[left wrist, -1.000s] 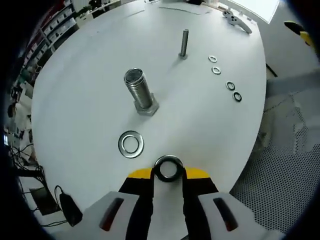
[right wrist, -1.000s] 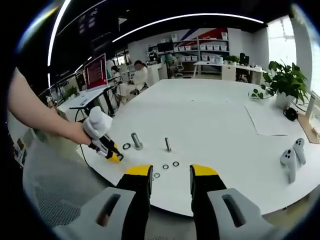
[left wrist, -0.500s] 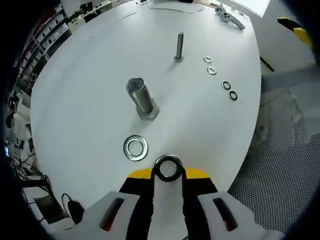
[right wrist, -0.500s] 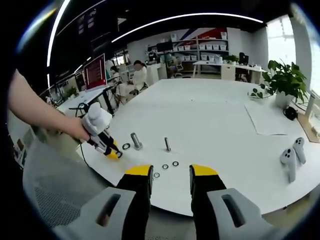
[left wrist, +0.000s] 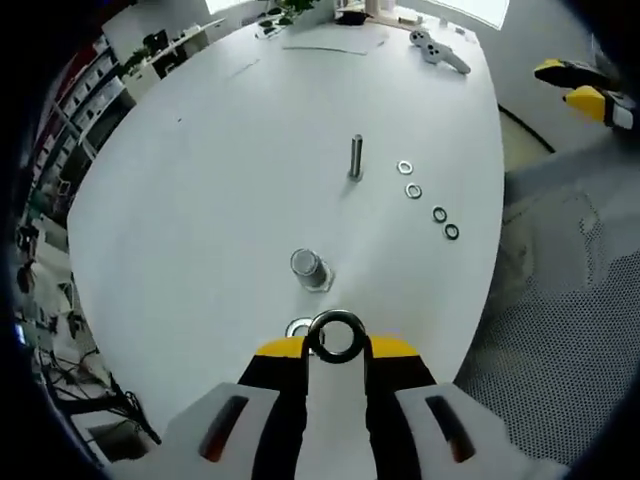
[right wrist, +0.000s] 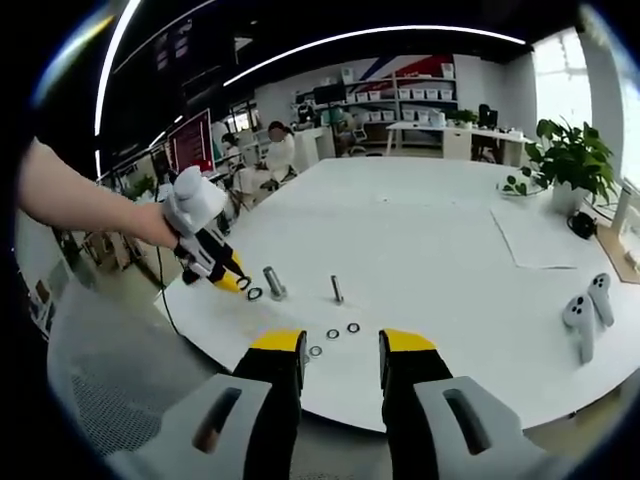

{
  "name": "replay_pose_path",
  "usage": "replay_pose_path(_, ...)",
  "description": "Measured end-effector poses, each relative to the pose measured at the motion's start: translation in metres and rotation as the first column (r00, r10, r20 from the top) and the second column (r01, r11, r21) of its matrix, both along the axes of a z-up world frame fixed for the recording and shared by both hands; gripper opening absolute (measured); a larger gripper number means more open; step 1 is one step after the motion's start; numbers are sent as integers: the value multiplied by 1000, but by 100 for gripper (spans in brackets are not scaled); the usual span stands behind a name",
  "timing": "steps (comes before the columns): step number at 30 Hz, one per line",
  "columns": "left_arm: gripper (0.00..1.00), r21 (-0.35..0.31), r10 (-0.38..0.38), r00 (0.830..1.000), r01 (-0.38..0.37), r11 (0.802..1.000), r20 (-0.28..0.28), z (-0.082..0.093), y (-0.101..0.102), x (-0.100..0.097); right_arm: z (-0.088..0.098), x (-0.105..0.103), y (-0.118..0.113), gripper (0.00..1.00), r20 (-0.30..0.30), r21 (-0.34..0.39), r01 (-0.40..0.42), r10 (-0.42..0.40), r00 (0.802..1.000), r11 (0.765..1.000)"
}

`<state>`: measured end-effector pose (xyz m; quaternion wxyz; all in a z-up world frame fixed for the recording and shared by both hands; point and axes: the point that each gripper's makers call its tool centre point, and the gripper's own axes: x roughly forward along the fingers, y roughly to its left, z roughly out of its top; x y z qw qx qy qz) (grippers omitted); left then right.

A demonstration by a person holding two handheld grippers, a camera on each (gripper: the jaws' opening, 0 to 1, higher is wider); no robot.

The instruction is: Place the washer onto the threaded stud by aligning its center hole with the stud, sliding it down to the base, and recovering from edge contact or off-axis alignment until the washer reaches the visible bottom stop.

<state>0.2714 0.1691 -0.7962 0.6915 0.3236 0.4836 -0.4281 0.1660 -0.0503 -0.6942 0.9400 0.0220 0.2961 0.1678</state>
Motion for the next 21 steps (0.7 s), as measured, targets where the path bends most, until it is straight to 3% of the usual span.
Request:
replay_pose_path(6, 19, -16, -12, 1000, 12, 1000, 25, 12, -10, 19, -1, -1, 4, 32, -11, 11, -15, 15, 1000, 1000)
replay_pose_path(21, 19, -3, -44, 999, 44, 999, 3, 3, -28, 34, -2, -2, 9, 33, -26, 43, -20, 22, 999, 999)
